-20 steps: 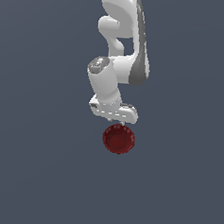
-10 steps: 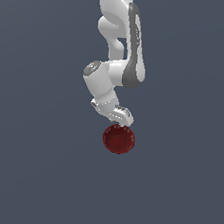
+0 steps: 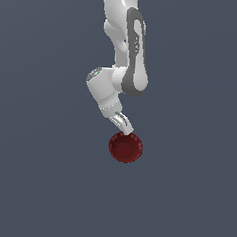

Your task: Pick up the object and move it to a goal position.

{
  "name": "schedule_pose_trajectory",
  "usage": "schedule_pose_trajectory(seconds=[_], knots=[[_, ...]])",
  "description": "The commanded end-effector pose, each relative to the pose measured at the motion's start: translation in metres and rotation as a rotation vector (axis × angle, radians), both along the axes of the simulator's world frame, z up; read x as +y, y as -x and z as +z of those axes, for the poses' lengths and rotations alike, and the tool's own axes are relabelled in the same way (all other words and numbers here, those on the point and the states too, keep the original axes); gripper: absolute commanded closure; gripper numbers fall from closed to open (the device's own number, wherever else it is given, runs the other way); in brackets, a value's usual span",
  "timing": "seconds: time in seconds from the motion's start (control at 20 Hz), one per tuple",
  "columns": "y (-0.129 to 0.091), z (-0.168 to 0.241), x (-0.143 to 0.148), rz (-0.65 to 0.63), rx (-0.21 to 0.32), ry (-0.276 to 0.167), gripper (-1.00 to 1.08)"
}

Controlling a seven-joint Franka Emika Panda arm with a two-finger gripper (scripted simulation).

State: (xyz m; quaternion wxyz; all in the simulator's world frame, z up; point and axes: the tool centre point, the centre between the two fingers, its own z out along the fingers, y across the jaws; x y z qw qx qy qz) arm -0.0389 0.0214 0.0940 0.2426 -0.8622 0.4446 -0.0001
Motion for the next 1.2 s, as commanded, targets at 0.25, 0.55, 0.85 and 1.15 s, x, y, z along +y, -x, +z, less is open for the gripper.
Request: schedule_pose_trajectory(seconds=[0.25, 0.55, 0.85, 1.15], knots=[[0.012, -0.013, -0.006, -0.171, 0.030, -0.051, -0.20], [0.018, -0.019, -0.010, -0.244, 0.045, -0.070, -0.20], [0.019, -0.020, -0.010, -0.259, 0.048, -0.074, -0.20], [0.017, -0.028, -0.007, -0.261, 0.049, -0.074, -0.20]])
